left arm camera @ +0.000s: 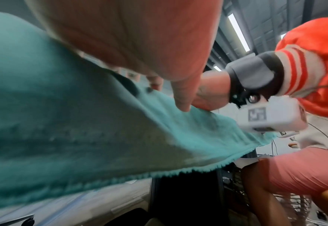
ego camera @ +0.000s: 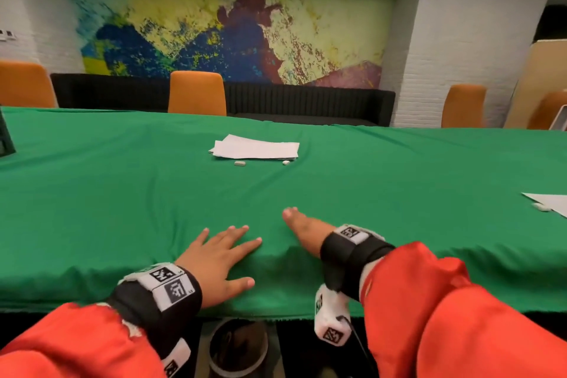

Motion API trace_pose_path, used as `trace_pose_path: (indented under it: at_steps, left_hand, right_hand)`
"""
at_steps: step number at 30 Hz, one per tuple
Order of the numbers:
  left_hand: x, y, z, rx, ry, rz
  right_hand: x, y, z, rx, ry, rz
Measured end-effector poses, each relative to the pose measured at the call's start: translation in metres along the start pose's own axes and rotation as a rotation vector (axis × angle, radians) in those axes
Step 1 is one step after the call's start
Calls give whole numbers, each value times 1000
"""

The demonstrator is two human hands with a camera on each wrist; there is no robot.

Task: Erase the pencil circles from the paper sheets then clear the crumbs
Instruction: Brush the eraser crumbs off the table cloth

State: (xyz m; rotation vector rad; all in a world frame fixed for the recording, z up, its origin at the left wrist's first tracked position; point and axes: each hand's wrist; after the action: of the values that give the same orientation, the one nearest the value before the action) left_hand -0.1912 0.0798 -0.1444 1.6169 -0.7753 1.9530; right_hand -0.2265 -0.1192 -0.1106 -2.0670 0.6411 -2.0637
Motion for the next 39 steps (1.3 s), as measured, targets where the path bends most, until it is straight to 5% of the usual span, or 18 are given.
trace_pose_path:
  at_steps: [3, 6, 10, 13, 19, 23, 25, 29, 31, 36, 39]
  left_hand:
    - [-1, 3, 8, -73, 4, -7]
    - [-3, 2, 19, -61, 61, -74]
    - [-8, -1, 31, -11, 186, -111]
    - [-16, 2, 29, 5, 216, -69]
    - [-20, -6, 23, -6, 205, -112]
    - [-13, -19, 16, 12, 230, -105]
    - [-13, -24, 13, 57, 234, -86]
    - [-20, -29, 6, 141, 223, -86]
    - [-21, -30, 6, 159, 238, -87]
    - [-15, -28, 8, 179, 256, -93]
    - [-16, -27, 7, 192, 266, -88]
  right_hand:
    - [27, 14, 8, -65, 121, 9]
    - [51, 76, 23, -341, 286, -194]
    - [40, 132, 20, -600, 225, -275]
    - [10, 104, 20, -477, 225, -304]
    - [-15, 3, 7, 54, 22, -145]
    - [20, 26, 15, -104, 228, 144]
    - [35, 67, 28, -312, 352, -71]
    - [24, 114, 31, -577, 227, -295]
    - [3, 93, 28, -490, 181, -312]
    - [-16, -6, -3, -3, -62, -151]
    - [6, -10, -15, 25, -36, 112]
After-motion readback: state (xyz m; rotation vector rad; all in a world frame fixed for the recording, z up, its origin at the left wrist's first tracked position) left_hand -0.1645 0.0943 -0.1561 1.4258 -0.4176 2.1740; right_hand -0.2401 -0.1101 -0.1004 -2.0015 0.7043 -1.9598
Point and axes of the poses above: each hand's wrist, its own z-axis towards the middle knuckle, its own x-axis out of the back of the hand, y = z × x, and after that the axes turned 9 degrees about y, right-handed
